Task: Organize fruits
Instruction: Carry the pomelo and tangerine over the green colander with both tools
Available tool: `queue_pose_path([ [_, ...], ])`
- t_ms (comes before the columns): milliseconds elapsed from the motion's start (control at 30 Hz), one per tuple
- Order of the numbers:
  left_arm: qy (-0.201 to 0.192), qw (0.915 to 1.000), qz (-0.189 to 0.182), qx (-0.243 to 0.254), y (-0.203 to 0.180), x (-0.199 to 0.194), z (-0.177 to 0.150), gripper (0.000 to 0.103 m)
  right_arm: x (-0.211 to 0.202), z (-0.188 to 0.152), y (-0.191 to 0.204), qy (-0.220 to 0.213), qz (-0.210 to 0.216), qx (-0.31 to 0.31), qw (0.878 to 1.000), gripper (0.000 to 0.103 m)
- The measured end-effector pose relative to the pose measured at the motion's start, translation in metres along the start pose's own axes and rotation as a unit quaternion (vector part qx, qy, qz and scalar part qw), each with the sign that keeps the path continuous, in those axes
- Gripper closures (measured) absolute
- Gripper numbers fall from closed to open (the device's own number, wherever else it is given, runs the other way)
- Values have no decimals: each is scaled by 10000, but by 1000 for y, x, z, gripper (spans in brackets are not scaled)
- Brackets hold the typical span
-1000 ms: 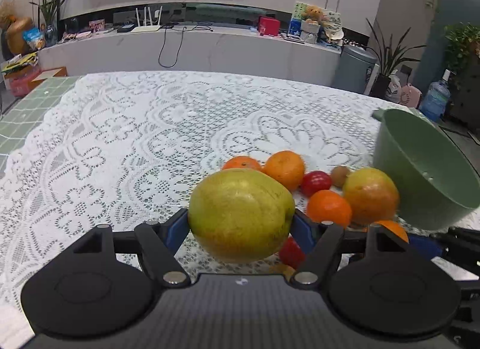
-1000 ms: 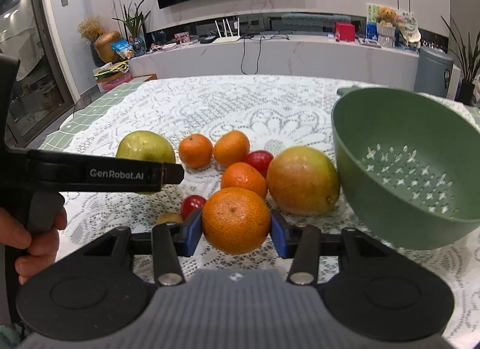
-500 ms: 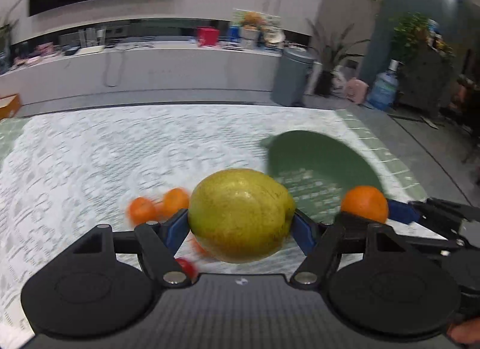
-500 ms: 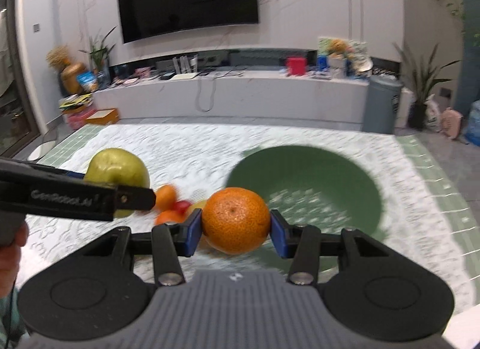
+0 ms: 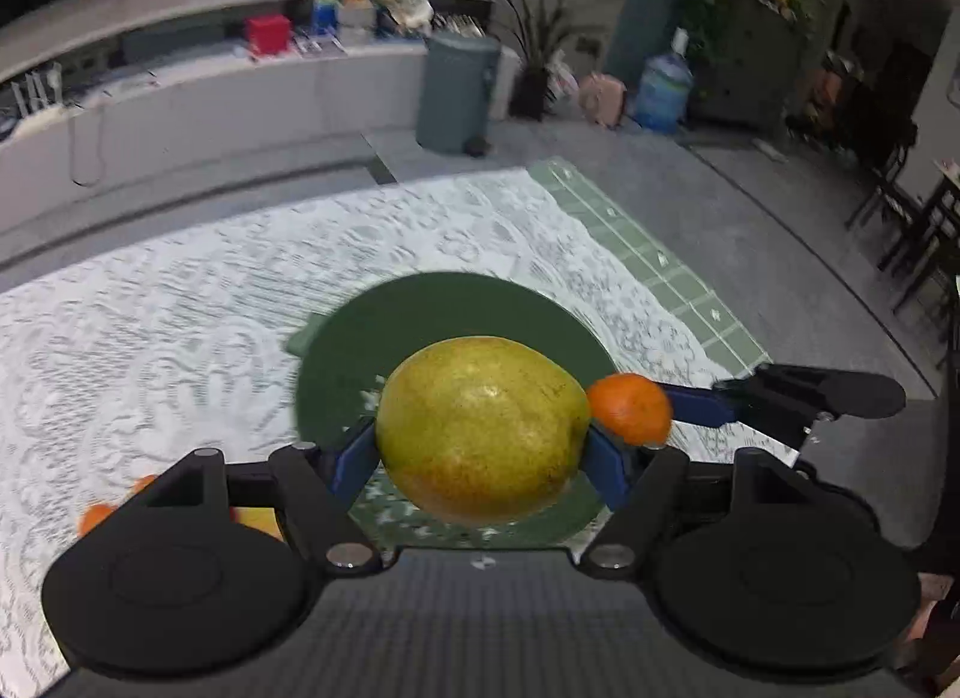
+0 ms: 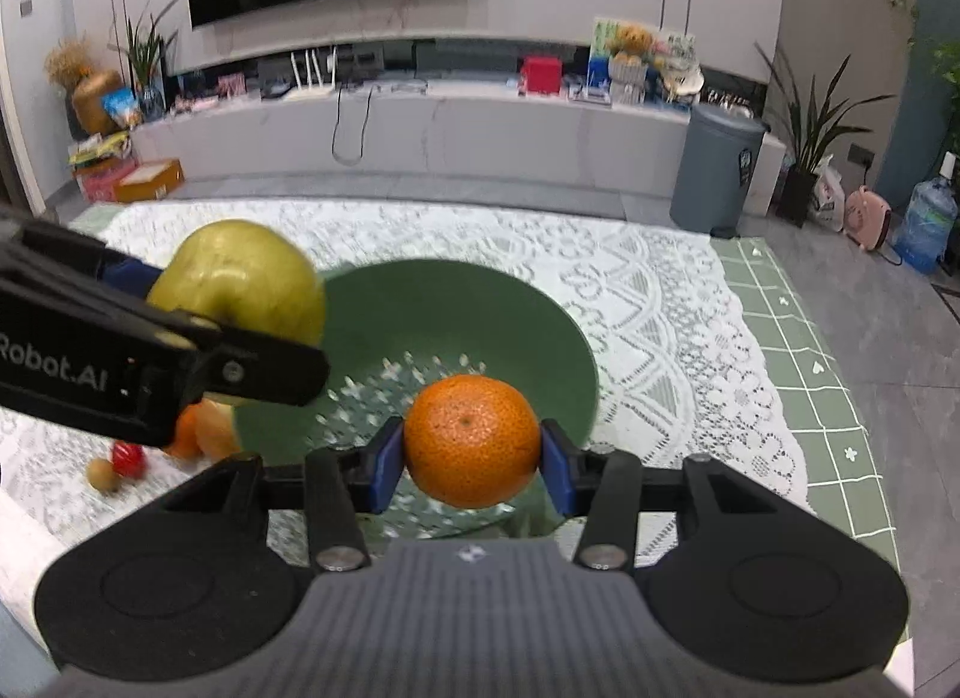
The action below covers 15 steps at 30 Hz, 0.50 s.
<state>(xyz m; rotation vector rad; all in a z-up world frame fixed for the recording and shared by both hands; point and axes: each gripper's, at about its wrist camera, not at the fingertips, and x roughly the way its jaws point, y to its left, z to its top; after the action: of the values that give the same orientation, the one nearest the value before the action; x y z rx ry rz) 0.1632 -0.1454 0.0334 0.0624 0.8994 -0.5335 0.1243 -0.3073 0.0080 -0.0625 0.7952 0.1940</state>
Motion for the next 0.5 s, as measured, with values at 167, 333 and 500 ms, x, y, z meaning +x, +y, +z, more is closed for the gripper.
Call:
queue_pose_path([
  [167, 426, 9985, 133, 315, -11, 34, 10, 20, 26, 6, -4, 420, 46, -293, 9987, 58],
  [333, 825, 9946, 185, 601, -16, 58, 18, 20, 50, 10, -8, 835, 259, -471, 9951, 58],
  [500, 1081, 9906, 249, 805, -16, 74, 26, 20, 72, 12, -12, 1153, 359, -534, 9912, 58],
])
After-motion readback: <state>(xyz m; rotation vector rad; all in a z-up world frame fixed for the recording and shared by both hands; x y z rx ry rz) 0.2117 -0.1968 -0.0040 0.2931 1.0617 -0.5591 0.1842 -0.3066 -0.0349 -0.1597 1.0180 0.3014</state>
